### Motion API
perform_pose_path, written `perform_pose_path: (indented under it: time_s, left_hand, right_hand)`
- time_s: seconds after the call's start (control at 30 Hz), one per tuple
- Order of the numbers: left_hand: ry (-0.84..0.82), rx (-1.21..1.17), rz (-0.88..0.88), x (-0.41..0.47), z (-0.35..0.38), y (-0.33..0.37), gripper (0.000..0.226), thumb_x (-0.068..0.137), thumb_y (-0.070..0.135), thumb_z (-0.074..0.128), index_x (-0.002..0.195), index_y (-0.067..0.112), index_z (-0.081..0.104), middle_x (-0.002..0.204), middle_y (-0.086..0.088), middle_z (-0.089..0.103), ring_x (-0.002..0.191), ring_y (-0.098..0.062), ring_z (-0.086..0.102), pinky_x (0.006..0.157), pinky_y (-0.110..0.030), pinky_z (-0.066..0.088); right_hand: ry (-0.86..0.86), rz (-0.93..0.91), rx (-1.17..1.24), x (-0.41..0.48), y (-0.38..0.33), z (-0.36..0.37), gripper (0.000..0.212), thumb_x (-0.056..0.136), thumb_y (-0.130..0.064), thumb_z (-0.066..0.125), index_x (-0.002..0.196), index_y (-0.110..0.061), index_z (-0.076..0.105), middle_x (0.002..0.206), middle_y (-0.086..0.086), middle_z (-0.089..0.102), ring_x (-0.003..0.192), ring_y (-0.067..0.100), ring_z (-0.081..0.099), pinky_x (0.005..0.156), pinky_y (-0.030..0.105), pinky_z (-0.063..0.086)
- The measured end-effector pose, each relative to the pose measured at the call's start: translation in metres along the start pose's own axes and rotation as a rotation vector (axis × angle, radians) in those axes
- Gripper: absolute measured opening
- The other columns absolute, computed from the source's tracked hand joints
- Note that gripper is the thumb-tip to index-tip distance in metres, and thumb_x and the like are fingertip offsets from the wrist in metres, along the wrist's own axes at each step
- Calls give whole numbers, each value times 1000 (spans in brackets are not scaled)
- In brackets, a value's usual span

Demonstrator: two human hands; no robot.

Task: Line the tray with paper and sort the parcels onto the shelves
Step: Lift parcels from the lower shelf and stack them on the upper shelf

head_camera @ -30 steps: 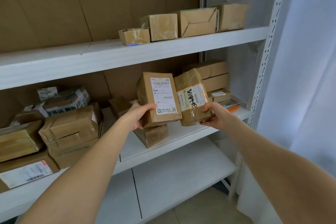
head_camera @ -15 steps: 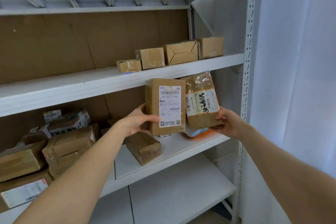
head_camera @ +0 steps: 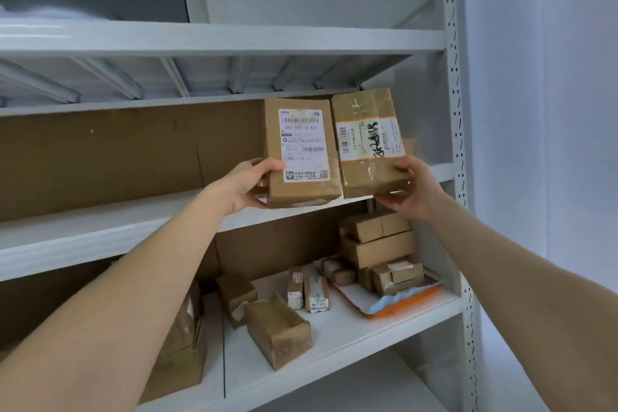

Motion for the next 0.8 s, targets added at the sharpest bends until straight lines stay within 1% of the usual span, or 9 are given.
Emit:
perform_pose_path:
  time_s: [0.07,0.13,0.23,0.33,0.47,0.57,0.67,0.73,0.8]
  left_hand:
    - [51,-59,11,0,-13,15,25,87,28,61,108,15,62,95,-7,68,93,-26,59,71,-44,53]
    - [78,-101,10,3,-27,25,31,87,35,61,110,15,61,101,-10,68,97,-30,61,77,-48,53]
    - [144,-145,-15,8,-55,32,33,85,44,60,106,18,58,110,-14,65,102,-34,61,86,-54,50]
    - [223,-174,-49,13,-90,32,39,82,49,62,106,19,56,111,-14,63,101,-33,61,87,-55,50]
    - [331,-174,-134,18,-149,22,59,74,55,66,118,19,51,113,-16,61,101,-35,61,88,-55,49]
    - [412,-167,-232,16,-192,6,72,68,57,69,123,17,48,114,-18,61,100,-36,61,87,-52,50]
    - [473,-155,-292,14,-225,-8,63,70,57,68,119,20,52,110,-17,62,96,-35,63,81,-50,52]
    - [488,-131,-324,11,-239,-15,52,75,54,67,110,18,54,108,-17,62,95,-35,63,83,-50,52]
    - [493,-96,-362,10,-252,-25,45,77,52,67,98,14,53,108,-18,61,95,-34,62,84,-48,51]
  right_hand:
    - [-3,-35,7,5,-12,22,37,85,-20,61,121,-16,55,120,11,58,108,32,59,89,45,55]
    - [-27,-44,10,10,-19,46,38,85,-24,65,121,-17,53,120,11,57,107,31,59,88,46,56]
    - [-55,-46,4,18,-20,83,32,86,-28,66,113,-20,52,115,10,57,105,29,59,86,44,57]
    - [-86,-48,-15,33,-15,119,43,85,-33,68,122,-23,48,118,10,58,108,29,59,89,44,56]
    - [-58,-27,-102,56,0,164,55,76,-39,73,124,-23,50,121,10,59,108,31,59,90,48,55]
    - [-42,-15,-205,67,18,197,50,79,-39,72,119,-20,49,116,10,57,105,30,57,85,47,57]
    - [-41,0,-332,76,39,225,44,86,-40,67,116,-19,45,110,7,53,106,29,53,83,45,57]
    - [-52,4,-412,81,52,242,38,89,-41,63,115,-18,45,103,5,52,104,28,53,83,45,57]
    - [-69,-2,-500,87,67,258,38,89,-42,61,114,-16,48,108,6,54,104,29,56,84,47,57]
Point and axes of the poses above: each hand's wrist, its own x-axis towards the middle knuckle, its own z-axis out of the palm, y = z × x, the point moved 8 cm from there along x, towards the middle knuckle
